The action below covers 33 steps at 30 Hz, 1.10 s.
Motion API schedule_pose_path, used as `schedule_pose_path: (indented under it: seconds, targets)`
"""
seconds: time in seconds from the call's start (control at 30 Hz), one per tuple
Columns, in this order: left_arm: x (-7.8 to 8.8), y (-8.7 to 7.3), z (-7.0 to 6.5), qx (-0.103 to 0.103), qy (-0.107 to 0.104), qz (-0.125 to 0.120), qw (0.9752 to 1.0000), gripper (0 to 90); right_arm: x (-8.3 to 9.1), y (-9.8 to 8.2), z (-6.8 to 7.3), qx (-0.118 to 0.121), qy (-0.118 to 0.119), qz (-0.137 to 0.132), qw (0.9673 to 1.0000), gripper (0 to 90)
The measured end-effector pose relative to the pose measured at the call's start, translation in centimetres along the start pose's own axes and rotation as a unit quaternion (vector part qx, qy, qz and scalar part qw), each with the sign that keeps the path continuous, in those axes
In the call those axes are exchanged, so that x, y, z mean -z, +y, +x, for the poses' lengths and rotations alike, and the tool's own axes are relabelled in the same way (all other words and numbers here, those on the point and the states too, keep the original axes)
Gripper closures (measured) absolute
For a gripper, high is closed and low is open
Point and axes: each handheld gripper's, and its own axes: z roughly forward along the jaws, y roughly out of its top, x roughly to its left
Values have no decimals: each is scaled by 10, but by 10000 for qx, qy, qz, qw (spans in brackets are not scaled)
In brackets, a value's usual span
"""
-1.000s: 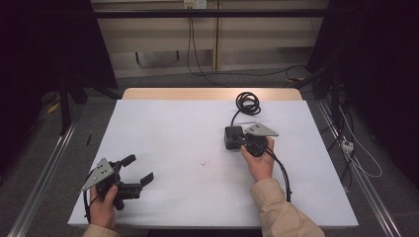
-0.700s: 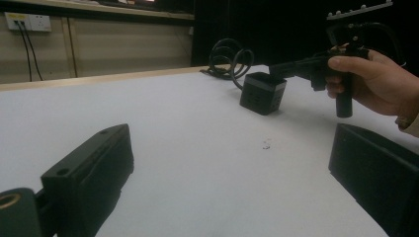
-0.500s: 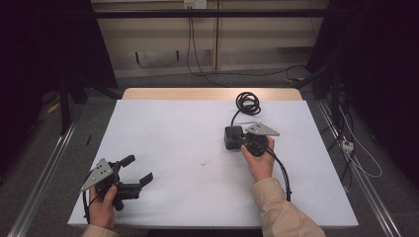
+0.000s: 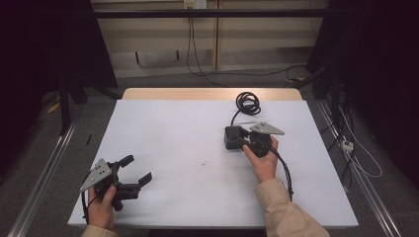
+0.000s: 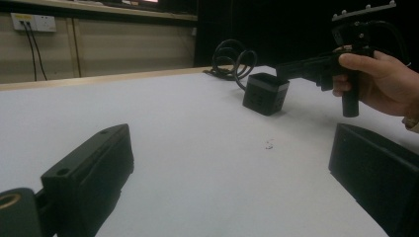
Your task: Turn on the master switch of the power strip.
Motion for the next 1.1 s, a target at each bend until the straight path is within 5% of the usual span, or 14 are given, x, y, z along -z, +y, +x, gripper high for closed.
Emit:
schedule_pose_path:
  seconds: [0.47, 1.1]
  targets:
    - [0, 0, 0, 23, 6, 2, 10000, 30, 17, -3, 9, -18, 146, 87, 9999, 246]
    - [-5, 0, -3, 0, -33, 34, 10000, 31, 62, -23, 11, -8, 381, -133, 9992, 165]
